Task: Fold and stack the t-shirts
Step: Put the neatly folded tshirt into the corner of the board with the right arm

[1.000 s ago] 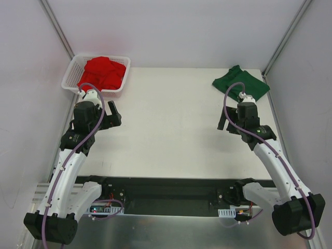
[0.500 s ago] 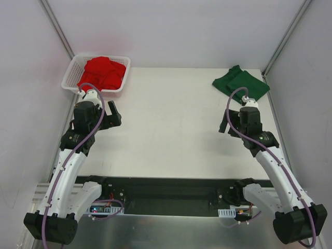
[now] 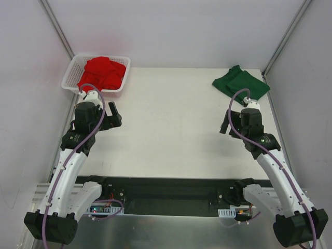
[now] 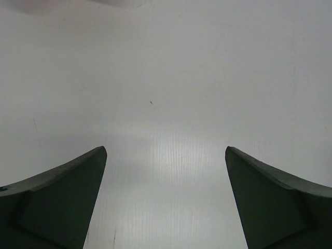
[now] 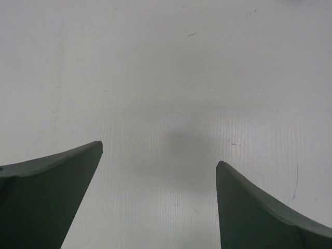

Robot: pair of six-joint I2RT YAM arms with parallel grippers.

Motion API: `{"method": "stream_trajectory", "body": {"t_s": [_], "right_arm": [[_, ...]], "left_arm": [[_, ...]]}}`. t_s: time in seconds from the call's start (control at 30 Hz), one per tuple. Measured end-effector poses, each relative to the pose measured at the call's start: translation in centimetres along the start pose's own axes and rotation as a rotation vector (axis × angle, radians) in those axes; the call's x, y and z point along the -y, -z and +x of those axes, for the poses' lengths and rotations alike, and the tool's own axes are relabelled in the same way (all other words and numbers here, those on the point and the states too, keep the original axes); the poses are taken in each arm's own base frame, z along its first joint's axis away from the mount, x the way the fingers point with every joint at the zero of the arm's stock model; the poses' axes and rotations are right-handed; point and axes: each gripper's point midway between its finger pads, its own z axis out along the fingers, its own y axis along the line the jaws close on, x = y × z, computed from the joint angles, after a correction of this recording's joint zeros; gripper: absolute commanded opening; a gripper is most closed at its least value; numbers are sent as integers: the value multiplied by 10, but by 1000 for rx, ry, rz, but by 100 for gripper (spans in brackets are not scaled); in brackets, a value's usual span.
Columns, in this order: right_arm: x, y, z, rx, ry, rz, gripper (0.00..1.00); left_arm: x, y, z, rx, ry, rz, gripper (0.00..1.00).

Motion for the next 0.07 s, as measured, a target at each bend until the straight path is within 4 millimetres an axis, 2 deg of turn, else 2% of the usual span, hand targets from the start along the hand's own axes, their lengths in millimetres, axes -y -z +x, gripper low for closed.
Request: {"method": "stream_trajectory", "body": {"t_s": [0.07], "right_arm": [[0, -1, 1, -3, 1, 1, 96]], "left_arm": [[1, 0, 1, -4, 0, 5, 99]]}}
